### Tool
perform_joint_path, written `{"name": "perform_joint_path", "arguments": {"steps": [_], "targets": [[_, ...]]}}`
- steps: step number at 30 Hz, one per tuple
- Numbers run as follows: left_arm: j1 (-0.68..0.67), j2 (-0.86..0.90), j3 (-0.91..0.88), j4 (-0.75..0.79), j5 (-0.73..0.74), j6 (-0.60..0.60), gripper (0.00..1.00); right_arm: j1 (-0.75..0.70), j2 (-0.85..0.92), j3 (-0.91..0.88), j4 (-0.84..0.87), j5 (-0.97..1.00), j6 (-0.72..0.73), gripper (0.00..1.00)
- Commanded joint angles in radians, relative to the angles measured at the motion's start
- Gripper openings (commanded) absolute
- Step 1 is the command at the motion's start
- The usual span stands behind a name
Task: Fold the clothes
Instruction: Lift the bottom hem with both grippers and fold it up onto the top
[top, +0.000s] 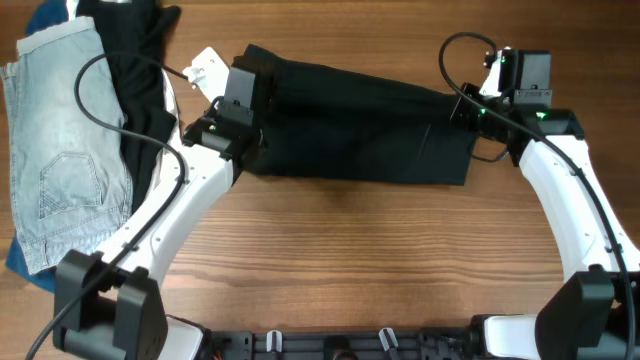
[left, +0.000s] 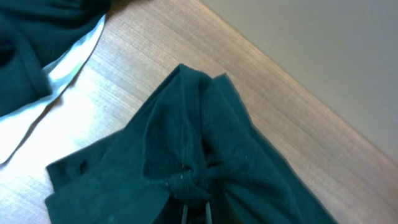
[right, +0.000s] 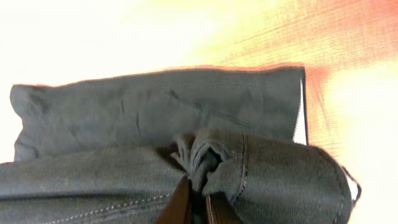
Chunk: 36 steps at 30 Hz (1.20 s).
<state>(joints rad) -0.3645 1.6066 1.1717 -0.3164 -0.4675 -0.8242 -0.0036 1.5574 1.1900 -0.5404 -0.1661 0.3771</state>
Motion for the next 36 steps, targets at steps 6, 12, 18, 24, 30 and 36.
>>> {"name": "perform_joint_path", "arguments": {"steps": [6, 12, 18, 24, 30, 36], "targets": [[0.060, 0.213, 0.007, 0.302, -0.174, 0.036, 0.50, -0.043, 0.193, 0.014, 0.221, 0.166, -0.036, 0.28], [0.081, 0.208, 0.008, 0.344, -0.109, 0.319, 1.00, -0.045, 0.259, 0.017, 0.402, 0.019, -0.038, 1.00], [0.154, 0.087, 0.006, -0.172, 0.206, 0.358, 1.00, -0.048, 0.154, 0.020, 0.072, -0.019, -0.122, 0.99], [0.225, 0.225, 0.006, -0.182, 0.344, 0.503, 0.80, -0.048, 0.154, 0.020, -0.038, -0.019, -0.168, 1.00], [0.232, 0.328, 0.006, -0.081, 0.344, 0.502, 0.72, -0.048, 0.154, 0.020, -0.045, -0.019, -0.169, 0.99], [0.233, 0.381, 0.007, -0.014, 0.307, 0.467, 0.04, -0.048, 0.154, 0.020, -0.047, -0.015, -0.168, 0.99]]}}
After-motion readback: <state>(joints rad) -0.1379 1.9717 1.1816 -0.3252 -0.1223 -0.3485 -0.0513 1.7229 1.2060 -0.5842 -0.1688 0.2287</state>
